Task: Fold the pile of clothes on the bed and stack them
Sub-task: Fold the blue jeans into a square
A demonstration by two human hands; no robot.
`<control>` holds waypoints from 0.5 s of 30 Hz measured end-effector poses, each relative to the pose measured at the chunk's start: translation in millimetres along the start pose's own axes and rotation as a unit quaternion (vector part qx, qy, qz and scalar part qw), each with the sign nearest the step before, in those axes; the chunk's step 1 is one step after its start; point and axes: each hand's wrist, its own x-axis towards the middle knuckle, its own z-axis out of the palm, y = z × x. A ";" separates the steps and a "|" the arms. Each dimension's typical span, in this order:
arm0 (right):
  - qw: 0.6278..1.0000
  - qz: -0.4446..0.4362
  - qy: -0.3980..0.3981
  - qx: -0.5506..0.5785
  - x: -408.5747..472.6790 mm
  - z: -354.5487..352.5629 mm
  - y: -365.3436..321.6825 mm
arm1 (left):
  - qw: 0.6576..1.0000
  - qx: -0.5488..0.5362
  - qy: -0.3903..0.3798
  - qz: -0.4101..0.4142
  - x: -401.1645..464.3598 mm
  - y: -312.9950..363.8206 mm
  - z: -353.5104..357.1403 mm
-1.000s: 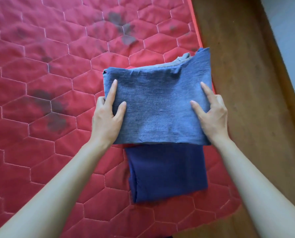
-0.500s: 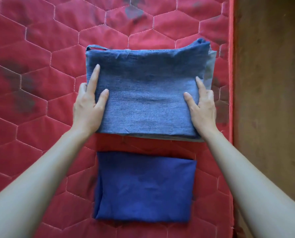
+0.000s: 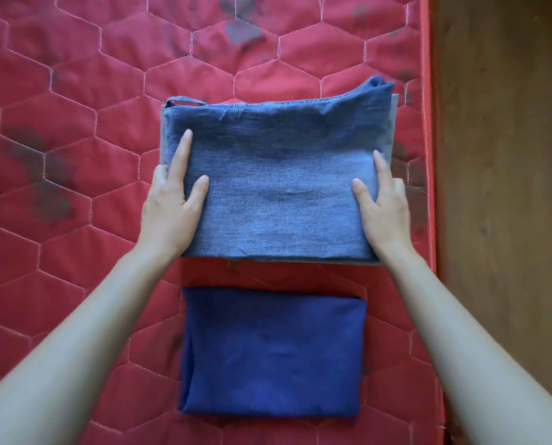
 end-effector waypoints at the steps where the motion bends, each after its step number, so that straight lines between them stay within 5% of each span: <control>1: 1.000 0.011 0.003 -0.012 -0.7 2.1 -1.6 | 1.000 0.021 0.002 -0.007 -0.9 1.5 0.9; 5: 0.979 -0.036 0.118 -0.161 -10.3 4.5 -14.4 | 0.973 0.192 0.108 0.068 -6.7 9.7 0.4; 7: 0.969 -0.108 0.164 -0.149 -17.5 12.4 -33.7 | 0.951 0.236 0.122 0.156 -11.9 20.7 8.0; 11: 0.959 -0.221 0.063 -0.167 -31.8 60.8 -75.5 | 0.926 0.293 0.012 0.237 -25.8 36.3 41.9; 15: 0.952 -0.177 0.006 -0.250 -31.9 70.9 -41.1 | 0.911 0.356 -0.029 0.207 -24.4 5.7 39.9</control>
